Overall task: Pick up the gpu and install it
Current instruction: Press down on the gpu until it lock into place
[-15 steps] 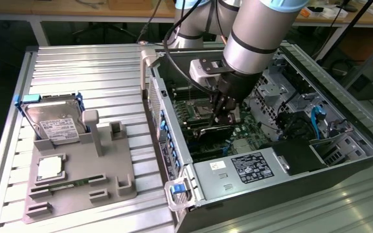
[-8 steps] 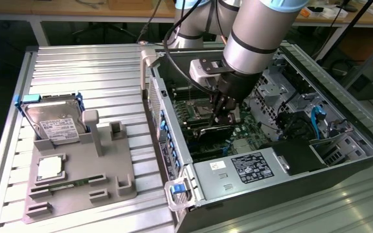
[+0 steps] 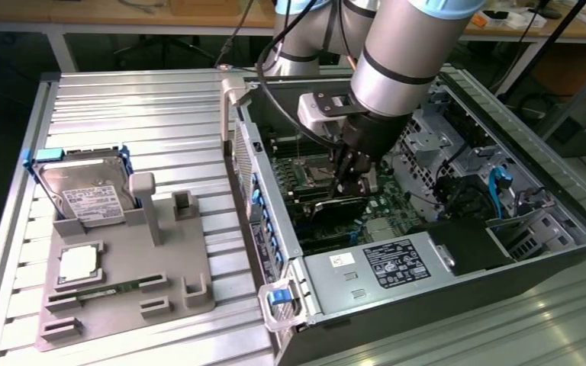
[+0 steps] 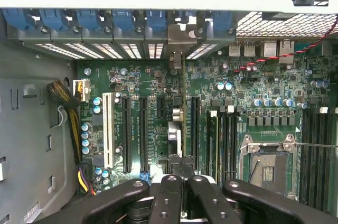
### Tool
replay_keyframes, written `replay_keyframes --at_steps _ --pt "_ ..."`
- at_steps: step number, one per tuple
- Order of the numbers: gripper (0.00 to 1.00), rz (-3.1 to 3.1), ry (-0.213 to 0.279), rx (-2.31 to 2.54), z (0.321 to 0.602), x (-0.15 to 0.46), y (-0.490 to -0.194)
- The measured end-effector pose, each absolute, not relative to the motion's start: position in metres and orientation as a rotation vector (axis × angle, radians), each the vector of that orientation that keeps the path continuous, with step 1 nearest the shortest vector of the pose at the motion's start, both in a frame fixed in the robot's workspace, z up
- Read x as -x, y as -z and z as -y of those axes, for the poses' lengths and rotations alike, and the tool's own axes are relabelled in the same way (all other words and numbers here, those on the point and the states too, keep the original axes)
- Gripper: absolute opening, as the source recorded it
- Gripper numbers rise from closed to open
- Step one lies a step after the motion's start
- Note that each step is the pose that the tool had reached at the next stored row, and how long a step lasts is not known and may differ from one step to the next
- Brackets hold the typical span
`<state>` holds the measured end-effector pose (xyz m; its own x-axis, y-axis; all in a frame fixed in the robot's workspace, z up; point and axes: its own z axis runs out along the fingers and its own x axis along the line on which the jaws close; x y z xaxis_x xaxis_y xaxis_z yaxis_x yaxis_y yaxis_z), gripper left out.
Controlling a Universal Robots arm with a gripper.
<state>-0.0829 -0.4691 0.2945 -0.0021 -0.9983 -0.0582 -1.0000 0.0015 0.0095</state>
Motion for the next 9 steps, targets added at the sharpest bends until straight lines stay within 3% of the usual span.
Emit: replay_keyframes --at_steps 9 --pt "0.11 -2.200 -0.066 2.185 0.464 0.095 -0.279"
